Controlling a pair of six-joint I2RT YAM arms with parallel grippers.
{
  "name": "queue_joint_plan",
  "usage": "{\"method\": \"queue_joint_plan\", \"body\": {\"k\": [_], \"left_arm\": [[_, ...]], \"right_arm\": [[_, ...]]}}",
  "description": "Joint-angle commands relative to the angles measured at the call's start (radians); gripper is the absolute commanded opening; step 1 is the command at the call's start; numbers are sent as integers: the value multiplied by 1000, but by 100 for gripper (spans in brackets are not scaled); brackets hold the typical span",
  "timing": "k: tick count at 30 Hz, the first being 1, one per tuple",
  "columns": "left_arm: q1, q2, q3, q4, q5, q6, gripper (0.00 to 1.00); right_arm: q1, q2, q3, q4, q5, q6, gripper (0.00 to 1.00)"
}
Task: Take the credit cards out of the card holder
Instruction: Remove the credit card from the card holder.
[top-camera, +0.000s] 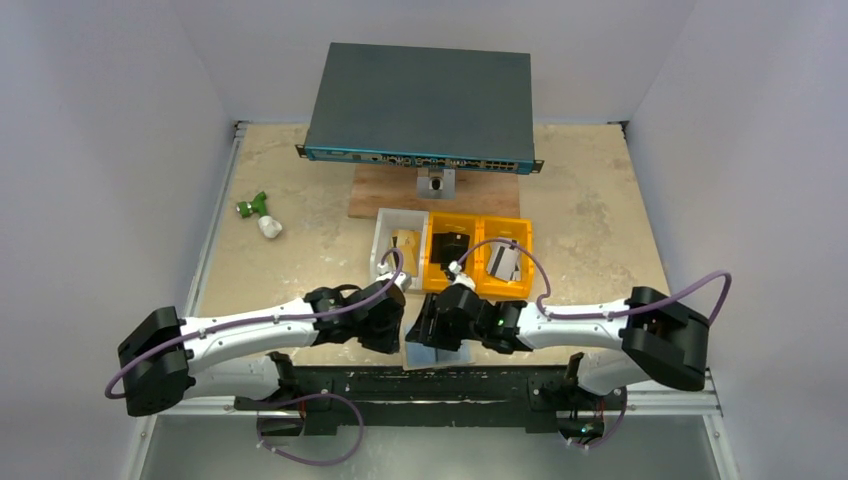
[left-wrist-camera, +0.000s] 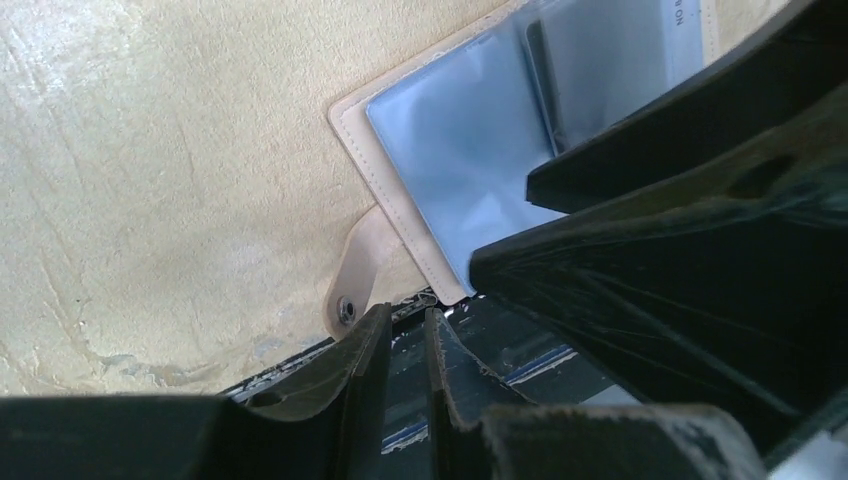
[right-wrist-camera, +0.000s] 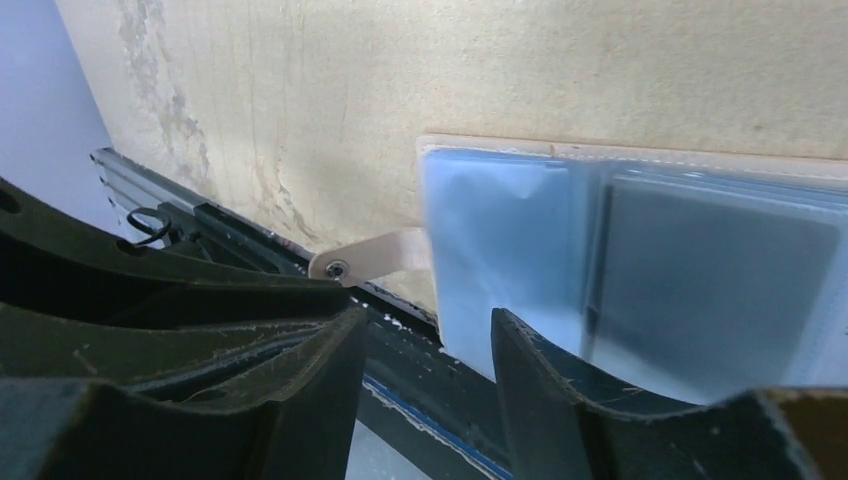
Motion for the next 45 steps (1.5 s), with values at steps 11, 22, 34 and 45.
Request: {"method": "queue_joint_plan", "body": {"k": [11,22,34,45], "left_arm": [[6,-79,15,-26,11,-22,17],[-101,138,231,-34,-72,43,45],[-193,443,481,-29,-132,128,52],[-203,579,512,21,-139,137,52]], "right_arm": [[19,-3,52,11,88,-1,57],[9,-367,-57,-302,261,87,66],[-6,-602,-141,-691,435,241,76],[-54,-618,-219,-608,377,209,78]]}}
